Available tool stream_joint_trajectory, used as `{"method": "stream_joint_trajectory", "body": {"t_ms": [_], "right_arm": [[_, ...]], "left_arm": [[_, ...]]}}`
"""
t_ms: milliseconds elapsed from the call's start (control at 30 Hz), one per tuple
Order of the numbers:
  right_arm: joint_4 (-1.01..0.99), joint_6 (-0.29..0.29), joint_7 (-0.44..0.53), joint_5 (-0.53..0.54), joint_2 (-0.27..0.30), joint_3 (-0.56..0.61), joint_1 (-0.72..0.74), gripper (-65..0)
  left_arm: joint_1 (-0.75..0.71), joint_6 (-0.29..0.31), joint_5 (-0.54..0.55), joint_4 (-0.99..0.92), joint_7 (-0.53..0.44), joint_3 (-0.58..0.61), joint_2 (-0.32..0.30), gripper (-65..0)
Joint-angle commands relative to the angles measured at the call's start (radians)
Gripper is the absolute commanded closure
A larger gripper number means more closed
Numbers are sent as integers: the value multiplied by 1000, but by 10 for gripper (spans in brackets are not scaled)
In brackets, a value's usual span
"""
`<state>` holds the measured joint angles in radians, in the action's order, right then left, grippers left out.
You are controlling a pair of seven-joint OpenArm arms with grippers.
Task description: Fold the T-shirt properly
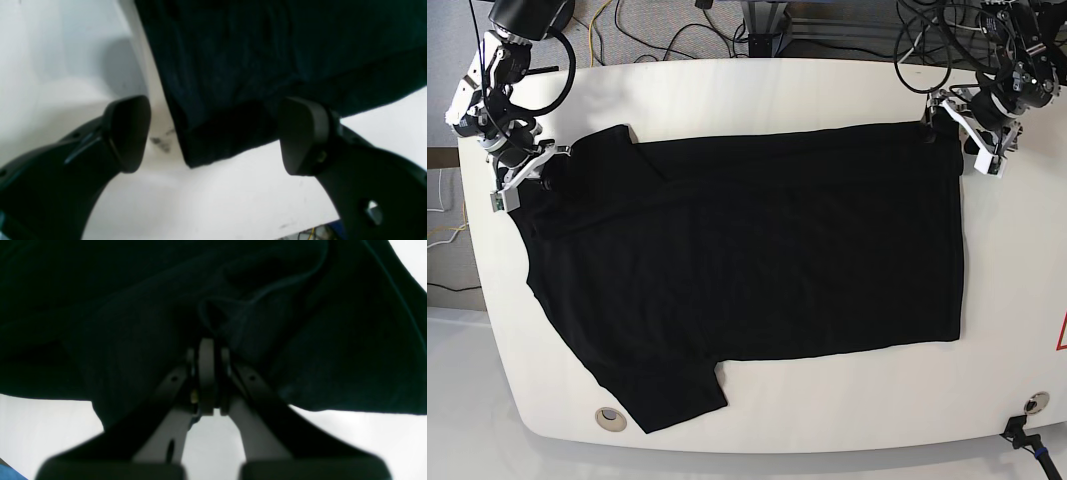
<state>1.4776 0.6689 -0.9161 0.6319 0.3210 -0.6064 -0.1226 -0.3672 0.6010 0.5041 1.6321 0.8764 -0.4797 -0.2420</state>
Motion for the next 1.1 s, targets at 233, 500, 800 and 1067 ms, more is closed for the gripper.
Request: {"method": "stream_joint_trajectory", "body": {"t_ms": [233, 500, 800, 1067], "right_arm": [[21, 1, 24, 18, 19, -7, 10, -20], [21, 1, 24, 24, 19, -7, 10, -20], [21, 1, 24, 24, -6, -86, 13, -31], [180, 1, 24, 19, -52, -99, -15, -489]], "left_arm": [[-8, -3, -9, -28, 28, -1, -6, -208], [-10, -3, -117, -26, 30, 19, -7, -204], [-8, -3, -121, -20, 30, 25, -7, 0], [-2, -3, -121, -19, 30, 25, -10, 0]]}}
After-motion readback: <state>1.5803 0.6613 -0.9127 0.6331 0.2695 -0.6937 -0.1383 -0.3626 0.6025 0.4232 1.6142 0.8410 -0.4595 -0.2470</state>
